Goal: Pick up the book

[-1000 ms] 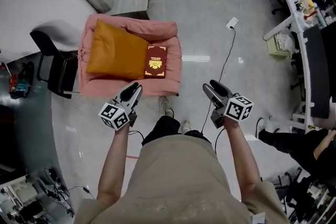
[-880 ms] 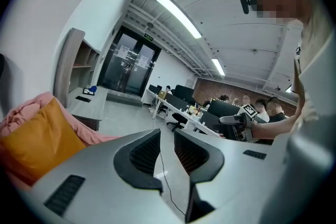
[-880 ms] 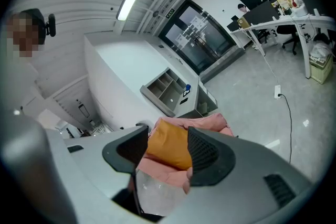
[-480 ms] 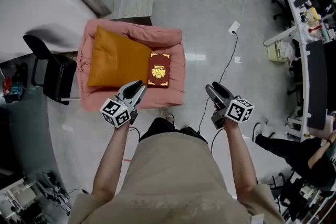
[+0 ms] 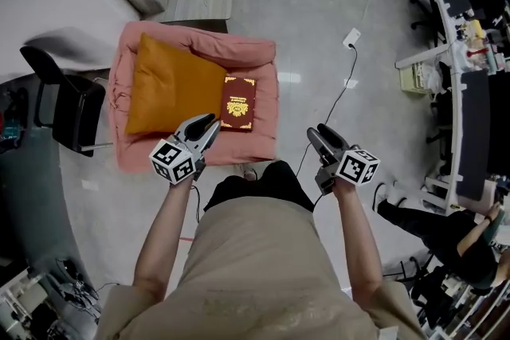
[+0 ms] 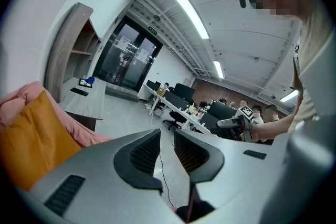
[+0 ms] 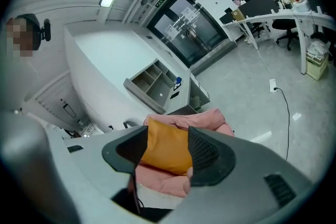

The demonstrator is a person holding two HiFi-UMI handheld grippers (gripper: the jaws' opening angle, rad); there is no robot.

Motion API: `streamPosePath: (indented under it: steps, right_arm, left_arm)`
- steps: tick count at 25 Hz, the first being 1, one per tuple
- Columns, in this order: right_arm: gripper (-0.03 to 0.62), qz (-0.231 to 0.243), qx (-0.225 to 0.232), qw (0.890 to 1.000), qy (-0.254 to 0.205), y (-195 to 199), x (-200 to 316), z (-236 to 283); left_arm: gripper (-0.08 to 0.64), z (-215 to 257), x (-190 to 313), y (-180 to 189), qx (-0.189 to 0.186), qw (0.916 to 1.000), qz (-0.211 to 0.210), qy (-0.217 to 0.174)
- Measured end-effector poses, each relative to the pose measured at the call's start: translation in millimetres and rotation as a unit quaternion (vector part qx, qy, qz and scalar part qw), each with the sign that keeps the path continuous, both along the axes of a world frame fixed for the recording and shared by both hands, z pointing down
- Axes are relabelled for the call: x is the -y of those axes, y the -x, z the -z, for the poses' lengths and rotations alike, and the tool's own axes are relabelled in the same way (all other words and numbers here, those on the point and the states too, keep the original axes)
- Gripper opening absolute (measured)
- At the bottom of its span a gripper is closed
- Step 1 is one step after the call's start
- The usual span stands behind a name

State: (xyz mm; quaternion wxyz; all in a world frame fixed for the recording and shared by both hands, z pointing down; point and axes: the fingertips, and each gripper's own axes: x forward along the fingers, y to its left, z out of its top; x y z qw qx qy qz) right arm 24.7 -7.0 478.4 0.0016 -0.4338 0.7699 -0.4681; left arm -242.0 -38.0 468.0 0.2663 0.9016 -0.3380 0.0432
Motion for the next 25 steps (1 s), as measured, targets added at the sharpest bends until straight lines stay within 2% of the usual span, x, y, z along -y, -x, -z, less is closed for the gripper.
streamPosePath:
  steps: [8,14,20,25]
  right_arm:
    - [0.247,0.037,0.004,0.999,0.032,17,25,-37]
    - [0.27,0.1,0.005,0.992,0.074,40,68,-107]
    - [0.29,0.191,-0.025,0.977,0.095,59,108,-198]
    - [0.305,0.246,-0.03,0.959,0.137,71,129,-291]
  left_arm:
    - [0.072,-15,13,1,0.006,0.9997,0.007,0.021]
    - [0.072,-38,30,0,0.025,0.998,0.025,0.052]
    - [0.072,-65,59,-12,0.04,0.9942,0.051,0.086]
    - [0.072,-101,94,-24,0.06,0.9893,0.077,0.108]
